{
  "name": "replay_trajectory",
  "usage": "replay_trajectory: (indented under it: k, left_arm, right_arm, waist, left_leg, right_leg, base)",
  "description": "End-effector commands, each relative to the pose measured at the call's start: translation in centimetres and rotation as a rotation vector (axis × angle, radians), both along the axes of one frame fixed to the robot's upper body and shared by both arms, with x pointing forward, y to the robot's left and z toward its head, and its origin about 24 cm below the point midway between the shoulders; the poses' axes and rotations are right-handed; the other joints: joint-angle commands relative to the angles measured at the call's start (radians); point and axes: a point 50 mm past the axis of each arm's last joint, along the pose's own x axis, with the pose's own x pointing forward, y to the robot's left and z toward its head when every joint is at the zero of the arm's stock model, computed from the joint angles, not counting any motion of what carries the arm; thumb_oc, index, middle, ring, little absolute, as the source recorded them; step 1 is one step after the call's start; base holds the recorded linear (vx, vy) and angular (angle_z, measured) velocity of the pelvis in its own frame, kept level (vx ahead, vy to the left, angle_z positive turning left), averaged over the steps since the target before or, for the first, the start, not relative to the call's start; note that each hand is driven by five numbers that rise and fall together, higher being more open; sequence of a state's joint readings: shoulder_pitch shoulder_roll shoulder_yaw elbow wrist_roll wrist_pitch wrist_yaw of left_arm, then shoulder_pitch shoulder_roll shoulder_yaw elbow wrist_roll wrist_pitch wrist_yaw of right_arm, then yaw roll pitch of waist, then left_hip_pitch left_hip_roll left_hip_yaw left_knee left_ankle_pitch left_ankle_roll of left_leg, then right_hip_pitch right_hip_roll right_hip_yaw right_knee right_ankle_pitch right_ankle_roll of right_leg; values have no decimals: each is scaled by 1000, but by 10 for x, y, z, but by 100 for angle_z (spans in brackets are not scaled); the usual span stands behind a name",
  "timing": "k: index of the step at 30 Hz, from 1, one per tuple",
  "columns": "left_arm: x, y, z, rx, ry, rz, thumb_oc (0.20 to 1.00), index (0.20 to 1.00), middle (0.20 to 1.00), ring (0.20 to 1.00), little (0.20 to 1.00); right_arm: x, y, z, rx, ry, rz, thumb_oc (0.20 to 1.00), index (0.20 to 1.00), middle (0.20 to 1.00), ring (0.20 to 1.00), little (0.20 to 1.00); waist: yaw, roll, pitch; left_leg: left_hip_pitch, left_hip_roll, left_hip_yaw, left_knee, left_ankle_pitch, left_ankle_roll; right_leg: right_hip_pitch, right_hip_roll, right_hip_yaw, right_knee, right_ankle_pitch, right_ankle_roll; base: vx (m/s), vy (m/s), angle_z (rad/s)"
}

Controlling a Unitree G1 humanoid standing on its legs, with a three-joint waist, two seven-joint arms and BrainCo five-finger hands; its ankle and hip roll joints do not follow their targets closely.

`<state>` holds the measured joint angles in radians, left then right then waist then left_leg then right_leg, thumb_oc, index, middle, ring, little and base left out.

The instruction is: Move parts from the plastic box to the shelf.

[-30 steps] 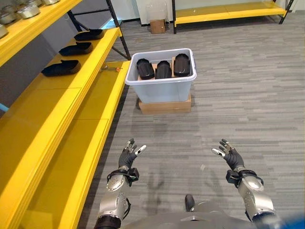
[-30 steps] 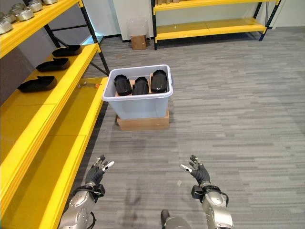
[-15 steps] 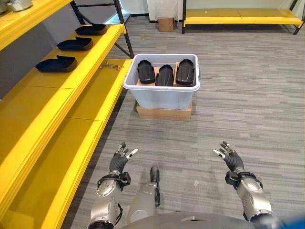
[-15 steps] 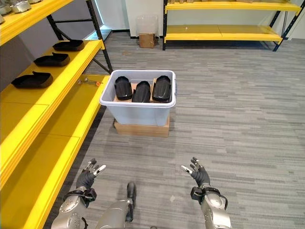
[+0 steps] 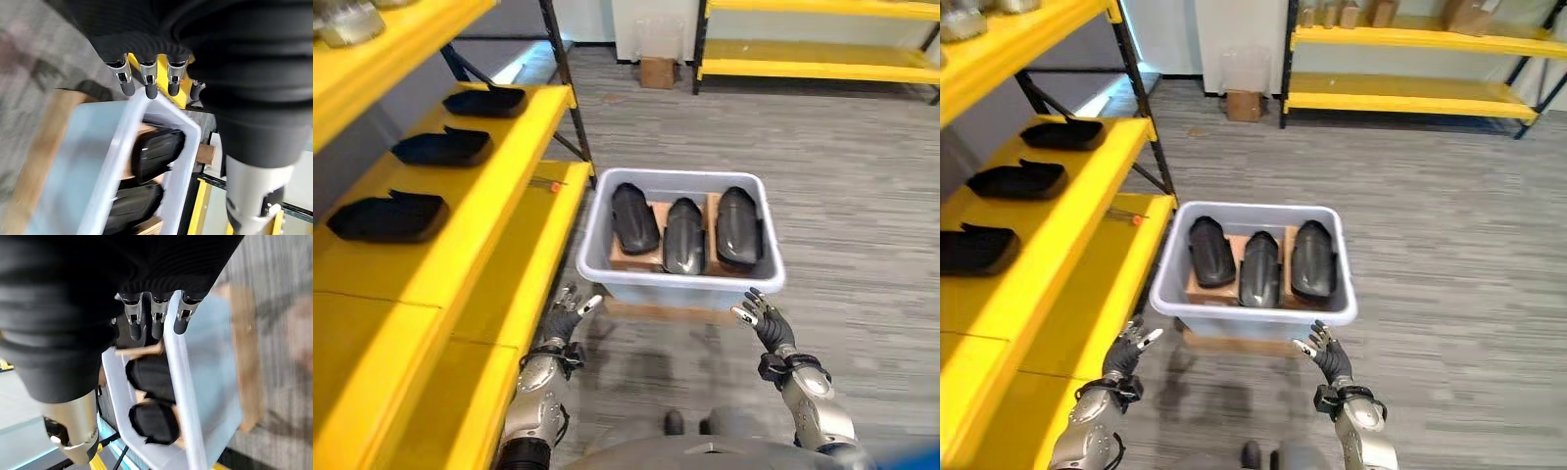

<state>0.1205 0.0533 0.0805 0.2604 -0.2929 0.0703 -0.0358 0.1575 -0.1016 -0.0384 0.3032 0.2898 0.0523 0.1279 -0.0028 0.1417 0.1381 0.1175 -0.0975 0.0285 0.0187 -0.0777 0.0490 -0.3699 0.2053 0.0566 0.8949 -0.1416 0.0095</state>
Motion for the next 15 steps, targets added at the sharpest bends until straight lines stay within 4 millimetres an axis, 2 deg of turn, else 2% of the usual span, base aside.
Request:
replay_trajectory:
  k: [1, 2, 3, 4, 5, 6, 7, 9, 11, 15]
  left_arm:
    - [5, 29, 23, 113, -105, 24, 1000, 1000, 1000, 1000, 1000]
    - [4, 29, 23, 114, -104, 24, 1000, 1000, 1000, 1000, 1000]
    - [4, 29, 23, 113, -104, 24, 1000, 1000, 1000, 1000, 1000]
    - [1, 29, 21, 108, -98, 35, 1000, 1000, 1000, 1000, 1000]
    - [1, 29, 21, 110, -97, 36, 1000, 1000, 1000, 1000, 1000]
    - [1, 29, 21, 109, -97, 36, 1000, 1000, 1000, 1000, 1000]
    - [0, 30, 22, 113, -100, 48, 1000, 1000, 1000, 1000, 1000]
    - [0, 29, 20, 108, -99, 48, 1000, 1000, 1000, 1000, 1000]
    - [1, 25, 19, 105, -95, 32, 1000, 1000, 1000, 1000, 1000]
    - [2, 20, 18, 89, -96, 24, 1000, 1000, 1000, 1000, 1000]
  right_arm:
    - [7, -6, 12, 2, -74, -7, 1000, 1000, 1000, 1000, 1000]
    - [7, -6, 12, -2, -74, -5, 1000, 1000, 1000, 1000, 1000]
    - [7, -6, 12, -2, -74, -5, 1000, 1000, 1000, 1000, 1000]
    - [6, -4, 10, 6, -64, -1, 1000, 1000, 1000, 1000, 1000]
    - [6, -3, 10, 11, -63, 3, 1000, 1000, 1000, 1000, 1000]
    - [6, -3, 10, 11, -63, 2, 1000, 1000, 1000, 1000, 1000]
    - [8, 0, 11, 10, -67, 11, 1000, 1000, 1000, 1000, 1000]
    - [8, 1, 11, 12, -69, 11, 1000, 1000, 1000, 1000, 1000]
    - [7, -1, 9, 2, -62, 4, 1000, 1000, 1000, 1000, 1000]
    - [9, -6, 11, -10, -72, -8, 1000, 1000, 1000, 1000, 1000]
  waist:
    - [-45, -75, 18]
    - [-49, -77, 19]
    - [-49, -77, 20]
    - [-54, -80, 21]
    - [-57, -76, 23]
    - [-58, -73, 25]
    - [-57, -66, 24]
    - [-58, -71, 14]
    - [-58, -83, -16]
    - [-65, -76, -37]
  left_leg:
    - [-38, 92, -21, -106, 130, -80]
    - [-34, 85, -22, -106, 118, -79]
    - [-33, 86, -22, -106, 118, -79]
    - [-27, 77, -23, -106, 99, -78]
    - [-24, 80, -26, -106, 93, -77]
    - [-21, 83, -28, -106, 90, -77]
    - [-11, 94, -21, -106, 92, -81]
    - [9, 95, -13, -106, 90, -84]
    - [19, 95, -12, -106, 88, -71]
    - [20, 113, -11, -98, 104, -71]
  right_leg:
    - [150, -48, -34, -423, 198, -4]
    - [141, -78, -41, -542, 198, -13]
    - [143, -78, -41, -543, 198, -13]
    - [104, -104, -41, -699, 200, -18]
    - [91, -122, -49, -778, 200, -21]
    - [98, -120, -52, -786, 202, -21]
    - [77, -148, -88, -859, 203, -15]
    - [103, -153, -99, -888, 212, -10]
    - [137, -153, -80, -913, 221, -11]
    - [152, -161, -92, -923, 245, 3]
  base:
    - [219, 37, 70]
    - [153, 18, 70]
    - [212, 18, 68]
    - [191, -3, 48]
    - [200, -1, 71]
    - [201, -26, 89]
    - [141, -17, 77]
    - [244, -66, -11]
    - [276, -89, -21]
    - [193, -66, -36]
